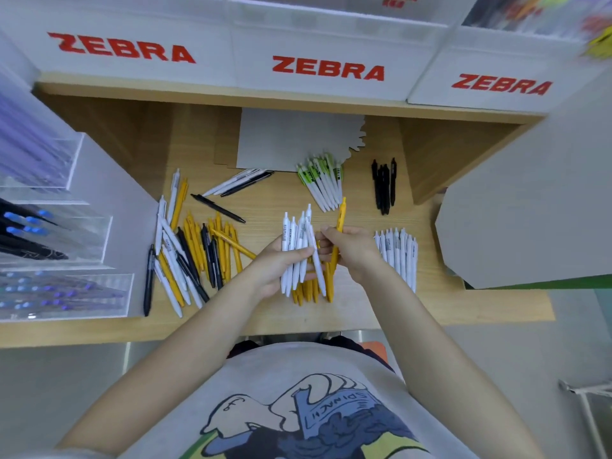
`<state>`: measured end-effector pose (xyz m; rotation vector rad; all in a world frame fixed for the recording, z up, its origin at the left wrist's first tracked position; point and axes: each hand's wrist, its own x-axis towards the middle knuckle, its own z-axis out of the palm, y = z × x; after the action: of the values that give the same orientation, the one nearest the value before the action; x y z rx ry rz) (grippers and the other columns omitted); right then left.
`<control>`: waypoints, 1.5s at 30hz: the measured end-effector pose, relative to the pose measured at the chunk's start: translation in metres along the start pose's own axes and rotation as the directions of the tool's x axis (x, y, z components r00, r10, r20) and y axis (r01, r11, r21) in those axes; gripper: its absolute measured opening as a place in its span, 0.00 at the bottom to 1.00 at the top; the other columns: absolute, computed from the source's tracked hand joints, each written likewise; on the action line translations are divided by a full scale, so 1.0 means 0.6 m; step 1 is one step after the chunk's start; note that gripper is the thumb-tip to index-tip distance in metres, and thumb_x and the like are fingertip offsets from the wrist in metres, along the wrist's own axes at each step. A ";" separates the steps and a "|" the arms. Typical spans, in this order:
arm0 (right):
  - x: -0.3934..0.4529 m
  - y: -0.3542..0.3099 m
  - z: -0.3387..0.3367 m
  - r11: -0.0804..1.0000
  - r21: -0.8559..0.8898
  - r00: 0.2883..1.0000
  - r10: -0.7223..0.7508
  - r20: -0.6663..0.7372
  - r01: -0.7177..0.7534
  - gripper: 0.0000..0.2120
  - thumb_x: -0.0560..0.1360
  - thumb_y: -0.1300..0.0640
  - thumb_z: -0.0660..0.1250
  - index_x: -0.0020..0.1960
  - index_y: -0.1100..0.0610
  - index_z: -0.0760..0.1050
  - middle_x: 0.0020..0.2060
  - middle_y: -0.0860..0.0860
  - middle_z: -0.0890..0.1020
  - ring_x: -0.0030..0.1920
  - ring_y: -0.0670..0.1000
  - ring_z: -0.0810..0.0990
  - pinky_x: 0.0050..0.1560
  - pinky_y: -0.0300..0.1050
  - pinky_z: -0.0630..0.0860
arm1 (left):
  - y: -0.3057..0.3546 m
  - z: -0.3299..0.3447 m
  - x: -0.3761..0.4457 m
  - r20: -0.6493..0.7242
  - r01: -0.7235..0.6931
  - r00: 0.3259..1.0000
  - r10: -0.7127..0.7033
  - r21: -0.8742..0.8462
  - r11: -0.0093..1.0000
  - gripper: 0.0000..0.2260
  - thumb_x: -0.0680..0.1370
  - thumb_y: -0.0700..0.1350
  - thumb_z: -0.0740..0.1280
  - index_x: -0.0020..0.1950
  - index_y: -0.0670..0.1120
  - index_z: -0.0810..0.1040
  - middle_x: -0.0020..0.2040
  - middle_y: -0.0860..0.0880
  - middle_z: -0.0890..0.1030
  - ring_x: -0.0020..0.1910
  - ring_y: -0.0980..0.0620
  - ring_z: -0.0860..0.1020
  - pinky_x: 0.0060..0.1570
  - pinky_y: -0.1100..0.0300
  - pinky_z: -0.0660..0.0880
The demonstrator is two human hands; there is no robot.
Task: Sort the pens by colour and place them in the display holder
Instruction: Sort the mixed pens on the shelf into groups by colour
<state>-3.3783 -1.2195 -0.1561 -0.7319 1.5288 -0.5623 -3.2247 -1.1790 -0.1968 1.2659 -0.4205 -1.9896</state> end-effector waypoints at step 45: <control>0.003 0.119 -0.157 0.976 0.218 0.995 -0.022 0.098 0.000 0.13 0.81 0.54 0.64 0.59 0.61 0.80 0.52 0.59 0.84 0.49 0.55 0.83 0.51 0.48 0.79 | -0.057 0.124 0.066 0.145 0.183 0.963 -0.228 0.270 0.945 0.11 0.80 0.36 0.65 0.62 0.37 0.78 0.56 0.39 0.84 0.56 0.42 0.83 0.53 0.55 0.81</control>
<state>-3.4804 -1.1796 -0.2005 -0.5903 1.3463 -0.6800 -3.3138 -1.1924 -0.2088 1.3413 -0.6715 -2.2924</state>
